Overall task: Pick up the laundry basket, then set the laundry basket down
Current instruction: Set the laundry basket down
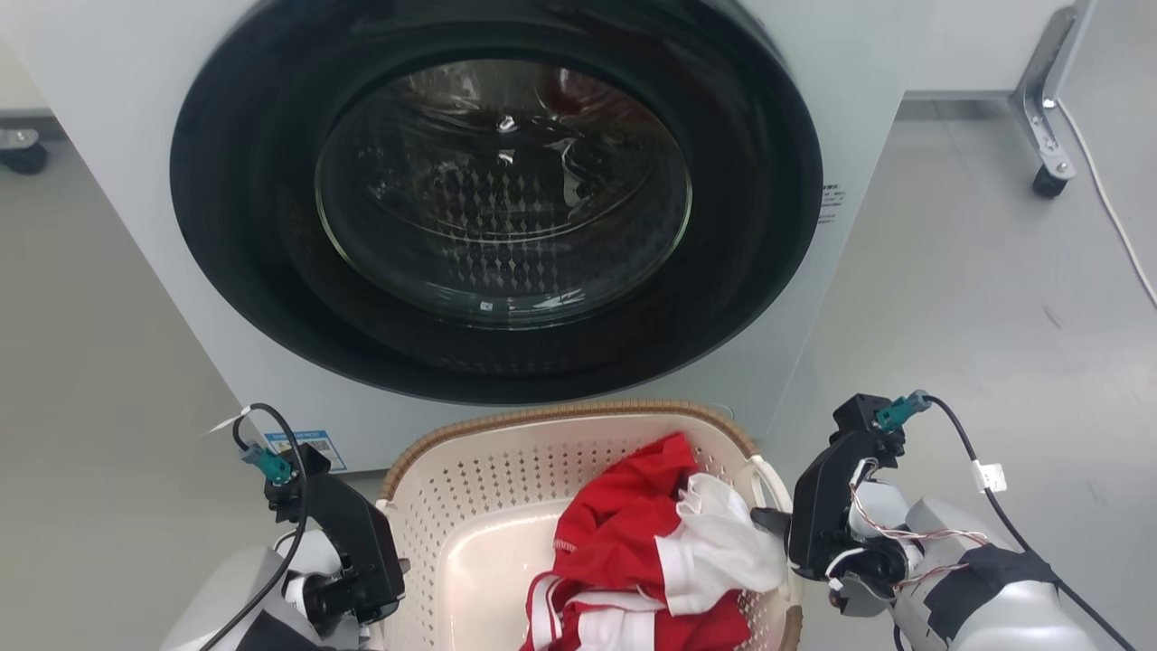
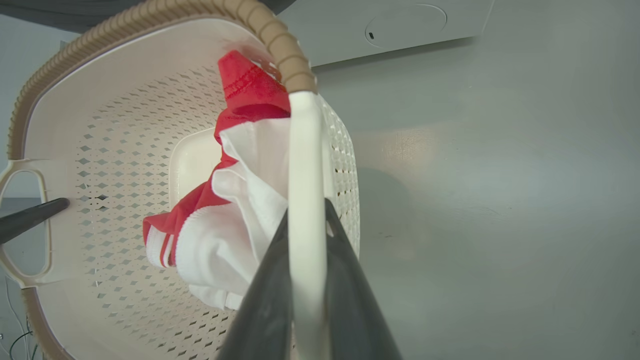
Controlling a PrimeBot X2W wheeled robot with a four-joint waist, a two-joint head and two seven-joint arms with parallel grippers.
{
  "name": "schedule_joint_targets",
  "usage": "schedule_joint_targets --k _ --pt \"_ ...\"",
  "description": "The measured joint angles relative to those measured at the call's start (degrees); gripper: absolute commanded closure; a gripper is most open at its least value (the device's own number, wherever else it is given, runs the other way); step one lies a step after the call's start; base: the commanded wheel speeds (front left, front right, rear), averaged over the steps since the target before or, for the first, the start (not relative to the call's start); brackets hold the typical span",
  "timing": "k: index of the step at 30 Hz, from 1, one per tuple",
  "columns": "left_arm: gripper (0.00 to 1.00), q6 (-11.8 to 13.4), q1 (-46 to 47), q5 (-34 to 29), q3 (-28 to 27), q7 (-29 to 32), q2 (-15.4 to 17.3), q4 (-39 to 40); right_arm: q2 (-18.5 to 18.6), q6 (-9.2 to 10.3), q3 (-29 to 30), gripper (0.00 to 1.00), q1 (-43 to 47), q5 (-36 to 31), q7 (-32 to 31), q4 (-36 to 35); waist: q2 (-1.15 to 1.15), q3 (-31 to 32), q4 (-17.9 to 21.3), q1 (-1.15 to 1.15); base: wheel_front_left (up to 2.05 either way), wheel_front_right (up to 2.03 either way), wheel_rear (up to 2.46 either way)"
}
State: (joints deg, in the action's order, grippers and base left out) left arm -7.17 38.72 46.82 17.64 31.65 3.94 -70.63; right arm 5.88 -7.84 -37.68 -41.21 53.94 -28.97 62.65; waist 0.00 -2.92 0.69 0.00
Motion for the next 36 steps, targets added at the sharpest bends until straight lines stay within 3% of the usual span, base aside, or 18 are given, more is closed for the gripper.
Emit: schedule_joint_targets --k 10,15,36 --pt "1.0 0.24 0.87 -1.03 0.33 -6.9 0.1 1.13 0.59 0.0 -0.8 1.0 -0.73 -0.51 4.81 -2.45 0.0 -5.66 0.12 0.01 0.0 0.0 0.0" --pt "1.0 1.76 2.22 -1.58 0.46 -10.68 -0.13 1.68 0.77 0.0 -0.76 1.0 -1.81 -0.62 7.54 -3.01 0.0 -9.4 0.17 0.01 0.0 0.0 0.0" --pt "1.0 3.2 5.66 -5.27 2.64 -23.66 -0.93 3.08 0.96 0.0 -1.91 1.0 -6.39 -4.15 19.07 -2.75 0.01 -27.75 0.28 0.02 0.0 0.0 0.0"
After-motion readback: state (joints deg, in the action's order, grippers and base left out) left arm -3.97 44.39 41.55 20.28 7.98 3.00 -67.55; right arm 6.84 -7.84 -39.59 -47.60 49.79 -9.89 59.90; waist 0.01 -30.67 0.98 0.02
